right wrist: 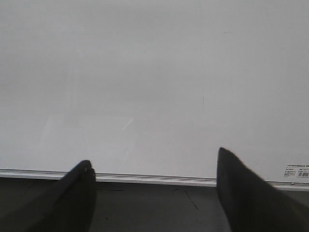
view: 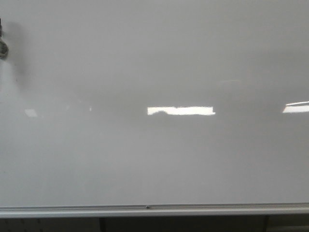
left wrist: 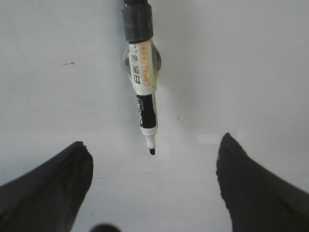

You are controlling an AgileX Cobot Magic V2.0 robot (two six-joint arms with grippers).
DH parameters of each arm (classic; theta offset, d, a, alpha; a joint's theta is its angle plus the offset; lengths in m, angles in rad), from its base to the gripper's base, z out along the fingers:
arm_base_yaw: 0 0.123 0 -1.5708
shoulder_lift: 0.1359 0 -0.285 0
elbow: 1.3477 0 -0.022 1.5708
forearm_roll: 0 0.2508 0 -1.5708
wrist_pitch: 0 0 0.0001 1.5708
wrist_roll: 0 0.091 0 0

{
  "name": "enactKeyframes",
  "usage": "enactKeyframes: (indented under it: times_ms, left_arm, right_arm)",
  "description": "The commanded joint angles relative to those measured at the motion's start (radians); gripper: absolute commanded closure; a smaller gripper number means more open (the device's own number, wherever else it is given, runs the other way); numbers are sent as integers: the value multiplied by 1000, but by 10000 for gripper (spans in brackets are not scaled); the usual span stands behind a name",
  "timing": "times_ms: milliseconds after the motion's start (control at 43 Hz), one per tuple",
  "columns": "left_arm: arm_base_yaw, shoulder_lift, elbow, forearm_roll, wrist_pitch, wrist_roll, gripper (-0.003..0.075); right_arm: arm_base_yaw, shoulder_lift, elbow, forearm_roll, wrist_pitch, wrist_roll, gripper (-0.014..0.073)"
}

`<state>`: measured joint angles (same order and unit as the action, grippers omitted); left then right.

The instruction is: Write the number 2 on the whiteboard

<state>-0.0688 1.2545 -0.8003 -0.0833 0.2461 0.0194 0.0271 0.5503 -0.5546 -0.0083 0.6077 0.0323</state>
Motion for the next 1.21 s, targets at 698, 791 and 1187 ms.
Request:
enactKeyframes:
  times_ms: [698, 791, 1187]
  left_arm:
    - [2, 251, -153, -19, -192, -5, 315]
    - [2, 269, -168, -19, -183, -5, 323]
    - [2, 286, -199, -7, -118, -5, 603]
  right_arm:
    - [2, 8, -30, -1, -73, -10, 46]
    - [2, 8, -30, -1, -73, -10, 46]
    - [2, 8, -30, -1, -73, -10, 46]
